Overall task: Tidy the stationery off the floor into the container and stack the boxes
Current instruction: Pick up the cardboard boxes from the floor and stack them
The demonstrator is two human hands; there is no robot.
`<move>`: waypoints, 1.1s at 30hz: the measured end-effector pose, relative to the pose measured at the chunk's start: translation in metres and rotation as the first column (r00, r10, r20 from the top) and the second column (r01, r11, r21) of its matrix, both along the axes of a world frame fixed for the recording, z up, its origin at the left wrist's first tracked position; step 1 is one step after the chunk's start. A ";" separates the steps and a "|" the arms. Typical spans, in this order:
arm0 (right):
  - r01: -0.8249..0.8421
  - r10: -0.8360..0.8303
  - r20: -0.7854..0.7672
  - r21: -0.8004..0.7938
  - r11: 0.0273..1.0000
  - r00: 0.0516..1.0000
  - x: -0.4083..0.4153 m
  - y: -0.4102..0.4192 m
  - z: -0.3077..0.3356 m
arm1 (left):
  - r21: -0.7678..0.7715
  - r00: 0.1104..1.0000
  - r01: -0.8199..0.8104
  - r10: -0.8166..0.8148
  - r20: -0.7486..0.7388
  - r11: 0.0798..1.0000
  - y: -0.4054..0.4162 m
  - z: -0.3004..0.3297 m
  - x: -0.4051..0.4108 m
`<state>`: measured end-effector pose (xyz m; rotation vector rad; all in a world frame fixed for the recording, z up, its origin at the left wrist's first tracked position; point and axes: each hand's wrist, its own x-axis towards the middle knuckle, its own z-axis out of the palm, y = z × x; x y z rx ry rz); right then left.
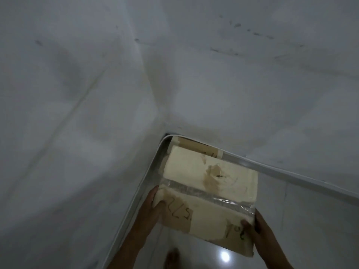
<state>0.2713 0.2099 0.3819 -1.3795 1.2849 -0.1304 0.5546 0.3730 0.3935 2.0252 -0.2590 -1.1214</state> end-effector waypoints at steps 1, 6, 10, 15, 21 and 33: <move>0.011 -0.011 -0.007 -0.002 1.000 1.000 0.010 -0.003 -0.007 | 0.007 1.000 0.013 -0.013 0.012 1.000 -0.008 -0.008 0.012; 0.088 -0.088 -0.012 -0.006 0.996 0.996 0.062 -0.027 -0.042 | -0.038 0.997 0.044 -0.042 0.058 0.998 -0.054 -0.040 0.059; 0.104 -0.105 -0.031 -0.030 0.994 0.994 0.096 -0.057 -0.068 | -0.066 0.999 0.043 -0.041 0.026 0.997 -0.090 -0.057 0.088; 0.093 -0.093 0.015 -0.039 0.995 0.996 0.123 -0.095 -0.093 | -0.194 0.998 0.053 -0.057 -0.016 0.980 -0.129 -0.082 0.114; 0.036 -0.036 0.023 -0.006 0.999 0.999 0.126 -0.103 -0.117 | -0.180 0.998 0.050 -0.057 -0.035 0.982 -0.129 -0.113 0.122; 0.089 -0.087 -0.079 0.022 0.996 0.993 0.131 -0.103 -0.121 | -0.101 0.999 0.043 -0.042 0.011 0.994 -0.133 -0.141 0.128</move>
